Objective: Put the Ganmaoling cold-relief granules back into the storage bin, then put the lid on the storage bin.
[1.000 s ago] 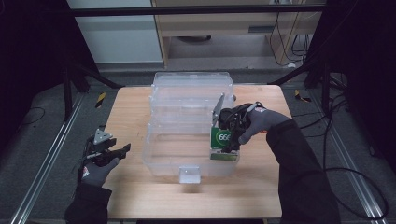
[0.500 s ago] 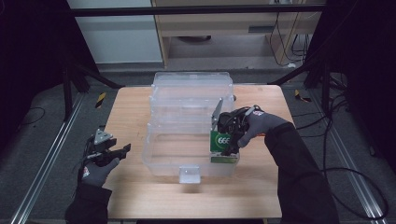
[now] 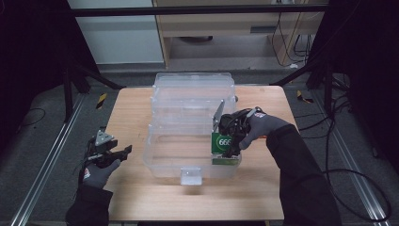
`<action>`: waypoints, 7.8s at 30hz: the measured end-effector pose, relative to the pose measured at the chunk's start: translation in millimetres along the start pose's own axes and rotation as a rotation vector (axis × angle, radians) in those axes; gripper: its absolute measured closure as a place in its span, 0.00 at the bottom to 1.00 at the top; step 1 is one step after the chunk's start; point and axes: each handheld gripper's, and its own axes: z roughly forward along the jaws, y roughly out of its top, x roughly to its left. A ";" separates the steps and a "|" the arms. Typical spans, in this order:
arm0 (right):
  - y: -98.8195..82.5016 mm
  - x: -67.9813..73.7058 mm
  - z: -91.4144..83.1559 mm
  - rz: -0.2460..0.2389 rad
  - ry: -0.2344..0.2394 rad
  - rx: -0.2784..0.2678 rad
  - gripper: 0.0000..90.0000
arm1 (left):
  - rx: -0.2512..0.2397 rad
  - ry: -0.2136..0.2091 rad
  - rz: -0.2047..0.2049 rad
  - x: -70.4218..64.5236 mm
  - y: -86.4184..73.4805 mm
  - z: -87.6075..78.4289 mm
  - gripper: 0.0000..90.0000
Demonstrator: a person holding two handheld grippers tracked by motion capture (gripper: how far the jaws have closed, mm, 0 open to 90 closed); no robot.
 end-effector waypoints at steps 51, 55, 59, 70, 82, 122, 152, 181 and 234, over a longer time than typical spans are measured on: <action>-9.1 -5.6 9.9 -0.043 -0.024 -0.079 0.21 | 0.014 -0.003 0.005 -0.7 -1.2 3.7 0.38; -9.3 -3.3 10.0 -0.045 -0.036 -0.070 0.21 | 0.015 -0.005 0.005 -1.7 -1.2 3.9 0.38; -9.9 -2.2 6.5 -0.052 -0.041 -0.079 0.21 | 0.015 -0.004 0.003 -1.5 -1.2 4.2 0.38; -11.2 2.1 8.9 -0.055 -0.019 -0.055 0.21 | 0.015 -0.005 0.003 -1.7 -1.2 3.6 0.38; -13.7 1.0 24.3 -0.040 -0.015 -0.038 0.20 | 0.015 -0.006 0.003 -1.4 -1.2 3.5 0.38; -14.3 3.8 37.6 0.001 -0.039 -0.018 0.18 | 0.020 -0.006 0.005 -2.1 -1.4 4.3 0.38; -22.1 7.0 24.8 0.074 -0.092 -0.058 0.19 | 0.018 -0.007 0.004 -2.3 -1.3 3.6 0.39; -15.7 33.7 0.4 0.175 -0.145 -0.267 0.24 | 0.005 -0.015 0.005 -3.7 0.9 2.1 0.39; 25.6 57.4 62.4 0.122 -0.027 -0.189 0.57 | -0.012 -0.023 0.018 -6.0 5.6 -3.0 0.42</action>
